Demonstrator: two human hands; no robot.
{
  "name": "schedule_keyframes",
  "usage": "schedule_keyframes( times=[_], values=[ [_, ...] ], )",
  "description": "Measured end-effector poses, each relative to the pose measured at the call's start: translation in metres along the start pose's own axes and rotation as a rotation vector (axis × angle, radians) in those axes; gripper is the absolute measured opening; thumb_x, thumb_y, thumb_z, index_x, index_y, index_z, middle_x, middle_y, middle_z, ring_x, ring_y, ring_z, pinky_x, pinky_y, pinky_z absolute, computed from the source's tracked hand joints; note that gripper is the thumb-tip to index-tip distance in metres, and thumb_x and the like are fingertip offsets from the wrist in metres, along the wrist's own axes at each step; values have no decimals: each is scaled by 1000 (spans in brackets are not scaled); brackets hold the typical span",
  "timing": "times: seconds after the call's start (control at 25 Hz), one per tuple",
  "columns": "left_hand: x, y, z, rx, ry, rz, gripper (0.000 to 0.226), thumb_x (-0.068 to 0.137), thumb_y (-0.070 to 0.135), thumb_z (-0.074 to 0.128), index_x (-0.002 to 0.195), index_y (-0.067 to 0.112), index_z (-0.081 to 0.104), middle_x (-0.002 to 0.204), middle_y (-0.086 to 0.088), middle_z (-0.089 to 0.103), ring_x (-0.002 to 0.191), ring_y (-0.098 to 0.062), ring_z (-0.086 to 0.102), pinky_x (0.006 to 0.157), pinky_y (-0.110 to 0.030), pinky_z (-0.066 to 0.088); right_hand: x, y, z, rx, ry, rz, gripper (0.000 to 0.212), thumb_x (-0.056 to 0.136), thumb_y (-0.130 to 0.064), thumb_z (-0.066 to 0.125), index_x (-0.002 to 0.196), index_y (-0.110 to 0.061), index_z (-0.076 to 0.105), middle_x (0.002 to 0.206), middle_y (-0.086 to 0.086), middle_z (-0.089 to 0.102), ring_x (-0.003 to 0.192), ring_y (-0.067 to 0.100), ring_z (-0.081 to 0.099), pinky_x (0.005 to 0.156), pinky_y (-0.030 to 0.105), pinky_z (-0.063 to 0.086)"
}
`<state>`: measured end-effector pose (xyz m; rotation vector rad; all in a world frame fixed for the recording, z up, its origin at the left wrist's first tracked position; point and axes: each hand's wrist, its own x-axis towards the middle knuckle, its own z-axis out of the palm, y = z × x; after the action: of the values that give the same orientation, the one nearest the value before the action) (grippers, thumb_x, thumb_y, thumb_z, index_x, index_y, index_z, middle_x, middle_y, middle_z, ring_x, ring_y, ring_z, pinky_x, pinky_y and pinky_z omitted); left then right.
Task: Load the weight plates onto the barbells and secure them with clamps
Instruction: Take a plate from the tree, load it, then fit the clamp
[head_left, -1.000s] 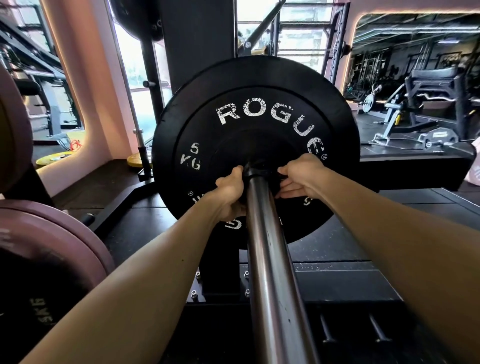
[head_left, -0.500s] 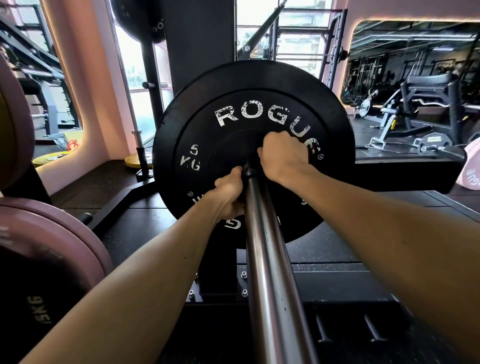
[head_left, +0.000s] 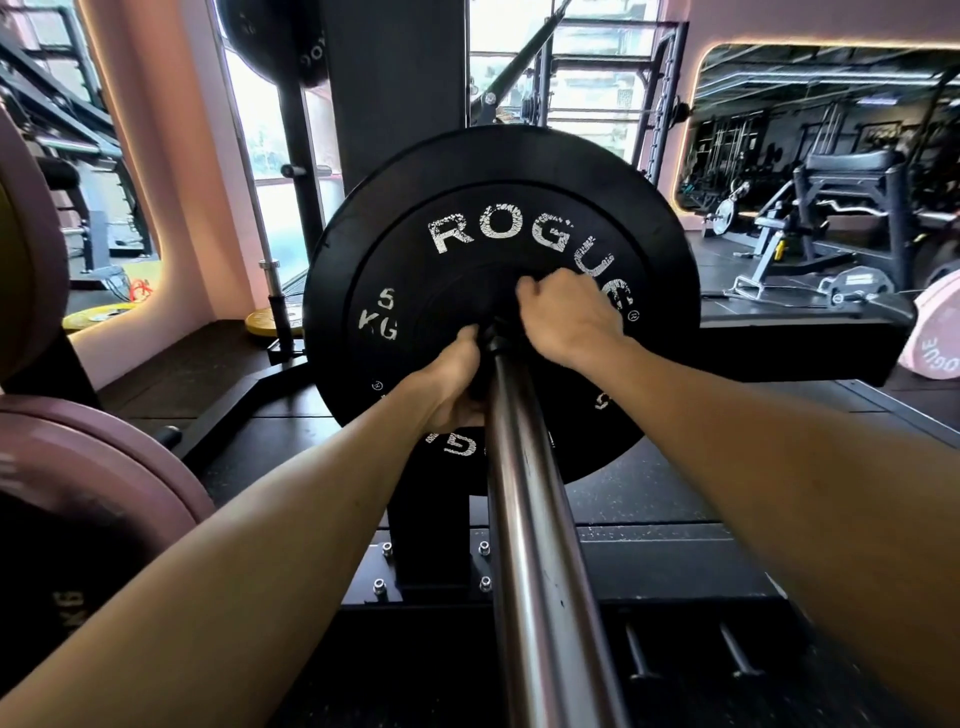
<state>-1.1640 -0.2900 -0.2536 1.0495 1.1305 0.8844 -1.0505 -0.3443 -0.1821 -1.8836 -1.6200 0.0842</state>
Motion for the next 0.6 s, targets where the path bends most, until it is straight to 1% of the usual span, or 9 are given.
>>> schedule_keyframes(
  times=[0.08, 0.16, 0.2, 0.24, 0.32, 0.36, 0.44, 0.52, 0.6],
  values=[
    [-1, 3, 1, 31, -14, -2, 93, 78, 90, 29, 106, 13, 72, 93, -10, 73, 89, -27, 69, 89, -42, 58, 5, 24, 10, 169, 7, 207, 39, 92, -31, 43, 107, -4, 67, 109, 17, 69, 93, 36, 70, 86, 40, 55],
    [-1, 4, 2, 74, 10, 22, 105, 55, 101, 41, 102, 13, 75, 95, -8, 74, 89, -26, 71, 91, -44, 57, 6, 44, 21, 376, -92, 362, 30, 88, -25, 51, 96, 0, 67, 93, 18, 71, 67, 35, 73, 72, 46, 61],
    [0, 4, 2, 87, 23, 27, 108, 47, 101, 49, 106, 14, 75, 99, -8, 75, 91, -26, 72, 91, -45, 57, 6, 50, 28, 483, -148, 409, 30, 89, -24, 55, 95, 4, 66, 87, 20, 71, 62, 35, 72, 65, 46, 62],
    [2, 4, 2, 88, 20, 27, 107, 46, 99, 55, 110, 16, 74, 101, -8, 76, 93, -27, 72, 91, -45, 56, 5, 53, 34, 569, -189, 437, 32, 91, -24, 59, 96, 7, 65, 85, 22, 70, 61, 35, 71, 61, 44, 61],
    [0, 3, 3, 83, -9, 39, 88, 60, 91, 58, 106, 18, 75, 94, -7, 76, 91, -26, 72, 92, -43, 56, 4, 53, 43, 694, -210, 462, 36, 94, -27, 61, 99, 8, 65, 88, 23, 70, 63, 34, 71, 50, 39, 58],
    [1, 3, 3, 88, -20, 42, 81, 66, 87, 57, 101, 17, 75, 88, -7, 76, 88, -25, 72, 92, -42, 56, 6, 51, 46, 742, -203, 470, 34, 95, -26, 62, 101, 8, 65, 92, 24, 69, 63, 34, 70, 46, 37, 56],
    [-1, 3, 5, 85, -30, 39, 77, 68, 85, 57, 97, 16, 76, 85, -7, 76, 84, -25, 72, 89, -40, 57, 9, 49, 47, 791, -197, 483, 26, 95, -16, 61, 103, 8, 64, 96, 25, 68, 61, 34, 69, 40, 33, 53],
    [-3, 4, 6, 62, -40, 55, 74, 69, 81, 58, 96, 15, 75, 85, -9, 74, 80, -25, 70, 88, -40, 58, 7, 48, 46, 770, -215, 494, 13, 93, -3, 58, 100, 7, 64, 89, 24, 68, 55, 31, 67, 36, 30, 50],
    [-2, 5, 4, 74, -46, 70, 71, 68, 78, 56, 95, 16, 75, 86, -9, 73, 83, -26, 69, 94, -42, 55, 2, 50, 46, 738, -252, 495, 9, 93, 1, 56, 89, 5, 62, 75, 21, 65, 51, 27, 63, 33, 28, 48]
  ],
)
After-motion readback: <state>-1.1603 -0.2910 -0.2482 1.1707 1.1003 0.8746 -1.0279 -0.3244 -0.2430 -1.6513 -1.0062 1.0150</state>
